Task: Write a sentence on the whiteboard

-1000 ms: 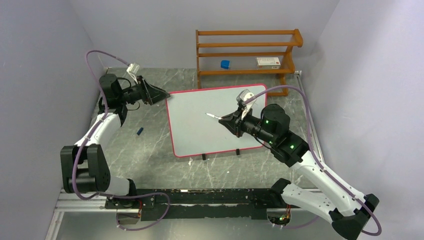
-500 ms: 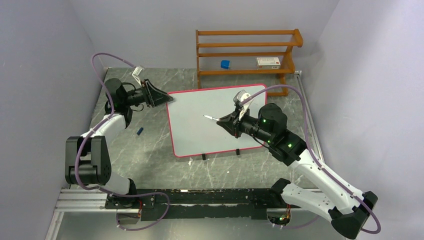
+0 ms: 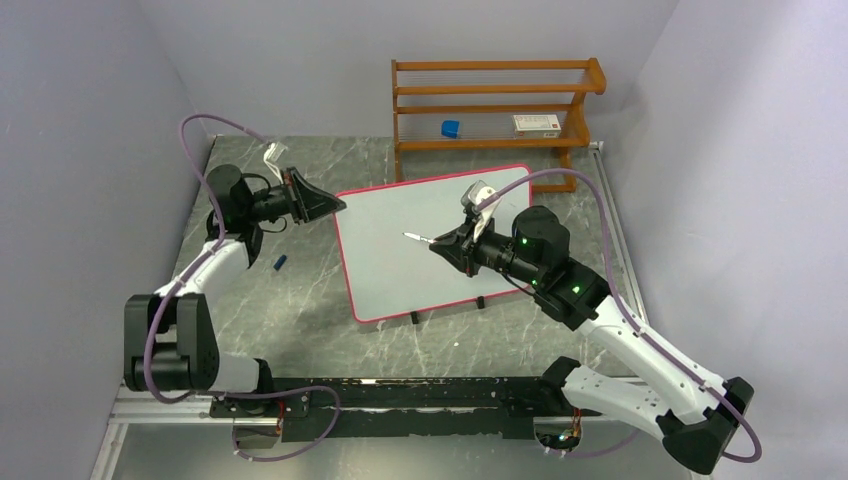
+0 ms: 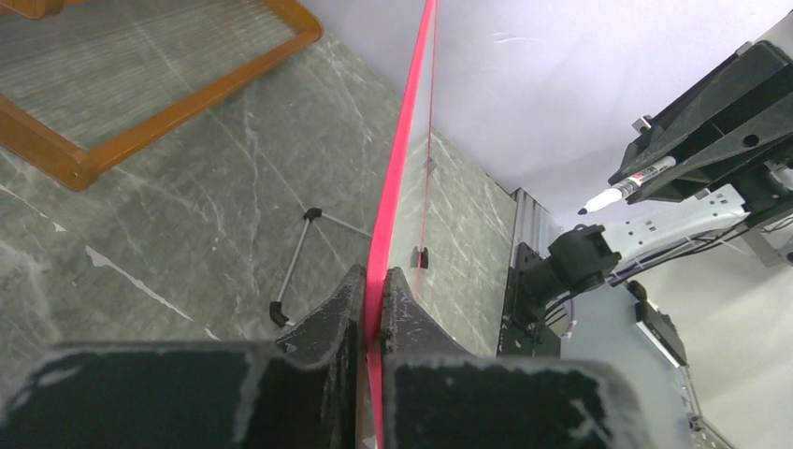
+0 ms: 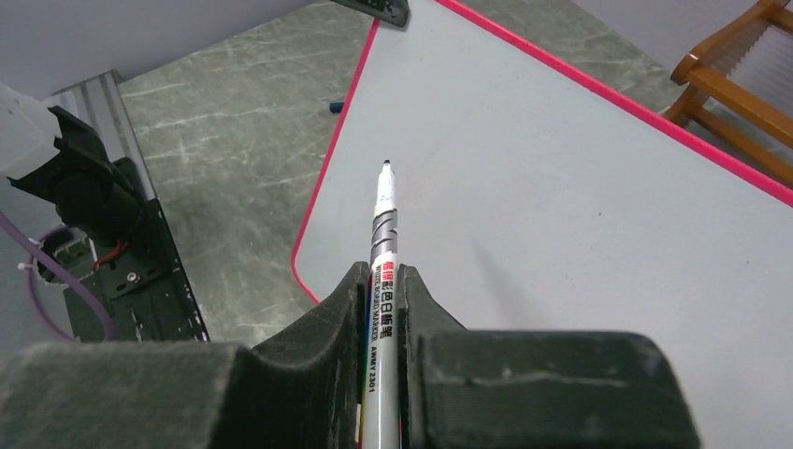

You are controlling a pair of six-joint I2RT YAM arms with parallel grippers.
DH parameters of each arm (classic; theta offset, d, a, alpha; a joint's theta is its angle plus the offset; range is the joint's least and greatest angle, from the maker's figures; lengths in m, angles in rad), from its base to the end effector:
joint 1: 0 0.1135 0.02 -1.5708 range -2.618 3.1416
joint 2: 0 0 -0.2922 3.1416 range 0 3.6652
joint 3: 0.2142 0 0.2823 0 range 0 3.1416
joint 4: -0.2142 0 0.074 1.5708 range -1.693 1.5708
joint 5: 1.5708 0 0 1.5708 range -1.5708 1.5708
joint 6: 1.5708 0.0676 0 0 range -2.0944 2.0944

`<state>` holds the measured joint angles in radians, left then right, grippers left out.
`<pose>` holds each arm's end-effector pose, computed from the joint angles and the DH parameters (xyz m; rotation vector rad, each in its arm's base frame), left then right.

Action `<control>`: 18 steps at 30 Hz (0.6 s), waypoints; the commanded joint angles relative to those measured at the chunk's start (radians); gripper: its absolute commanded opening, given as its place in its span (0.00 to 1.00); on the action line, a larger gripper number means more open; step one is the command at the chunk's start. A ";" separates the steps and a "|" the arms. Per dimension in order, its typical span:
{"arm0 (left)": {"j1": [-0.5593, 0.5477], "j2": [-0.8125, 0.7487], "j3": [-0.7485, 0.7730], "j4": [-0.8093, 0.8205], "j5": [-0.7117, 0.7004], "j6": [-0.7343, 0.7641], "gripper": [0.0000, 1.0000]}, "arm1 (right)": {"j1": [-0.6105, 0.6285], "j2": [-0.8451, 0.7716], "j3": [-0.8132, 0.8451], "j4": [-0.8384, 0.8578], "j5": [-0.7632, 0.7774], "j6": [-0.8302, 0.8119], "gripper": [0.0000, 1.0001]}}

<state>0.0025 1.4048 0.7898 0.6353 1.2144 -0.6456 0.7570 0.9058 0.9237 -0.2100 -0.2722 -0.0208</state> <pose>0.3294 -0.0625 0.2935 0.5072 1.6830 -1.4076 0.1700 0.1856 0.3818 -0.8751 1.5969 0.7679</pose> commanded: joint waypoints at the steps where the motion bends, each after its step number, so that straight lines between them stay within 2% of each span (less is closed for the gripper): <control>1: -0.027 -0.090 -0.031 -0.146 -0.067 0.137 0.05 | 0.022 0.001 0.034 0.008 0.041 -0.006 0.00; 9: -0.038 -0.272 -0.105 -0.321 -0.232 0.251 0.05 | 0.139 0.048 0.082 -0.035 0.264 0.018 0.00; 18: -0.074 -0.408 -0.181 -0.362 -0.392 0.211 0.05 | 0.394 0.157 0.189 -0.134 0.696 0.090 0.00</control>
<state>-0.0593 1.0378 0.6434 0.3294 0.9520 -0.4767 1.0504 1.0321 1.0573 -0.2924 0.1730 0.0231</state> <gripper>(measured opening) 0.081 0.145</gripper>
